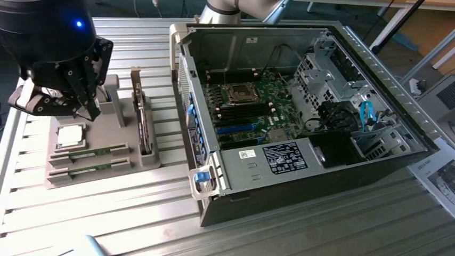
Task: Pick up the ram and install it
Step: 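Pick up the ram and move it above insertion slot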
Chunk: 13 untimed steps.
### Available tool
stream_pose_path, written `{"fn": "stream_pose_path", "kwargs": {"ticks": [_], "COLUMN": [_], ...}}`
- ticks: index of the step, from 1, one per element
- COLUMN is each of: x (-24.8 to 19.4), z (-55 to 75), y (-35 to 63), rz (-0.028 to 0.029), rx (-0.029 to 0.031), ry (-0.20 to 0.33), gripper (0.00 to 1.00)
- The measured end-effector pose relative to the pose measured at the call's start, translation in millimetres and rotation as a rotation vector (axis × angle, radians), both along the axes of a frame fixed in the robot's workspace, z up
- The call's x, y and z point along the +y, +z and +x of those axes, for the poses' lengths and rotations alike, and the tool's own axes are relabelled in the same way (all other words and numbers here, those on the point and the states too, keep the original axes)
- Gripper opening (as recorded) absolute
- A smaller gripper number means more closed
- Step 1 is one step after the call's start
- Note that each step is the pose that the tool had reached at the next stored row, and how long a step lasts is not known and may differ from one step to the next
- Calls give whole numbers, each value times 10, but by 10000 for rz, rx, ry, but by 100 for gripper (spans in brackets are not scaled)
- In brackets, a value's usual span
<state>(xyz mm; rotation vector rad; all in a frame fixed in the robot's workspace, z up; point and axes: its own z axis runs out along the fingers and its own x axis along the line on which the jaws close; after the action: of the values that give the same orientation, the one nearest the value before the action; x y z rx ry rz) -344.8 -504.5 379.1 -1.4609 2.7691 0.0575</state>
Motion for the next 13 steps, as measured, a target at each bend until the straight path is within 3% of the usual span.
{"fn": "stream_pose_path", "kwargs": {"ticks": [1, 5, 12, 13], "x": [0, 0, 0, 0], "z": [0, 0, 0, 0], "y": [-5, -15, -31, -38], "rz": [0, 0, 0, 0], "rx": [-1, -1, 0, 0], "ry": [490, 1553, 3084, 3623], "gripper": [10, 10, 10, 10]}}
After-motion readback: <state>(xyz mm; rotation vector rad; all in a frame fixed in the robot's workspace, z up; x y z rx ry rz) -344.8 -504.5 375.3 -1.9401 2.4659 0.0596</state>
